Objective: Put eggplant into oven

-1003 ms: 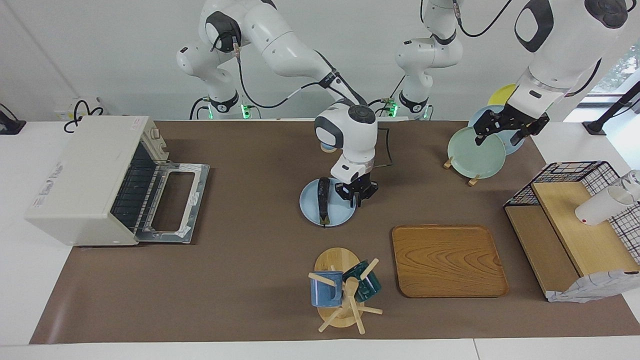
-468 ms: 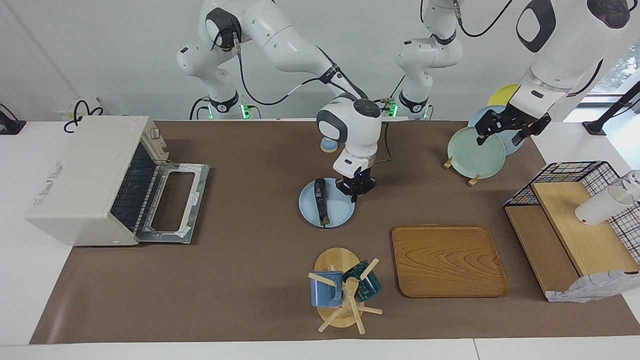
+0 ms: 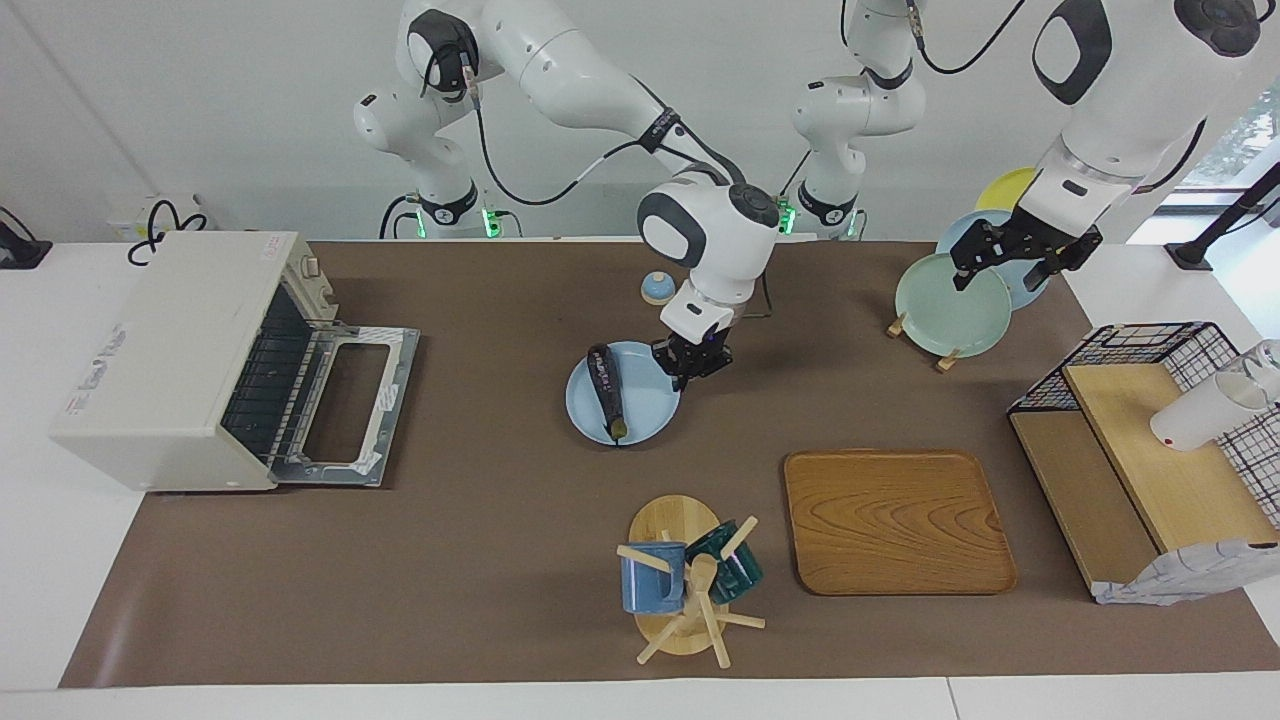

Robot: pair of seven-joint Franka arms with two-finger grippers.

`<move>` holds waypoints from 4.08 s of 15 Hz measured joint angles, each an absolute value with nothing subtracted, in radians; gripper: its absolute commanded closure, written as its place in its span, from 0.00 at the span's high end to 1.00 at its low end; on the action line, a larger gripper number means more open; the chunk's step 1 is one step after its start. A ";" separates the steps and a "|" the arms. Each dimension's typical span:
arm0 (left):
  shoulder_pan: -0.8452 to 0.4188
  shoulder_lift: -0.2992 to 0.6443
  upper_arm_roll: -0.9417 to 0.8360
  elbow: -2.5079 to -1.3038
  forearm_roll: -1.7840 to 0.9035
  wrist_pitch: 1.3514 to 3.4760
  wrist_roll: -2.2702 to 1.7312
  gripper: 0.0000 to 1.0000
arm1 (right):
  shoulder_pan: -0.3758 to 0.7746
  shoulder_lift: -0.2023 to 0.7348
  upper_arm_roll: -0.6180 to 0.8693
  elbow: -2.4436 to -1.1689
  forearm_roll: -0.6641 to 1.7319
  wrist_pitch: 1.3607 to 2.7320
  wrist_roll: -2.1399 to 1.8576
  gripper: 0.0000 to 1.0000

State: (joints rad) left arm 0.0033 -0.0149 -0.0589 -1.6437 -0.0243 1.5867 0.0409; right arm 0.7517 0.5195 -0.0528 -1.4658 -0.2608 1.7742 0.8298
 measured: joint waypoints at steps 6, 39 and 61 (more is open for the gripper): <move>-0.004 -0.015 -0.064 -1.644 -0.024 1.587 0.041 1.00 | 0.427 0.278 -0.059 -1.678 -0.278 1.771 0.686 0.00; -0.004 -0.015 -0.058 -1.644 -0.024 1.587 0.041 1.00 | 0.099 0.139 -0.018 -1.951 -0.153 2.083 0.416 0.03; -0.004 -0.015 -0.058 -1.644 -0.024 1.587 0.041 1.00 | 0.128 0.249 -0.007 -2.020 -0.331 2.093 0.502 0.03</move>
State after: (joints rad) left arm -0.0041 -0.0149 -0.0582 -1.6437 -0.0243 1.5867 0.0409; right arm 0.1282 0.2489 -0.0071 -2.0203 -0.3314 2.0930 0.5019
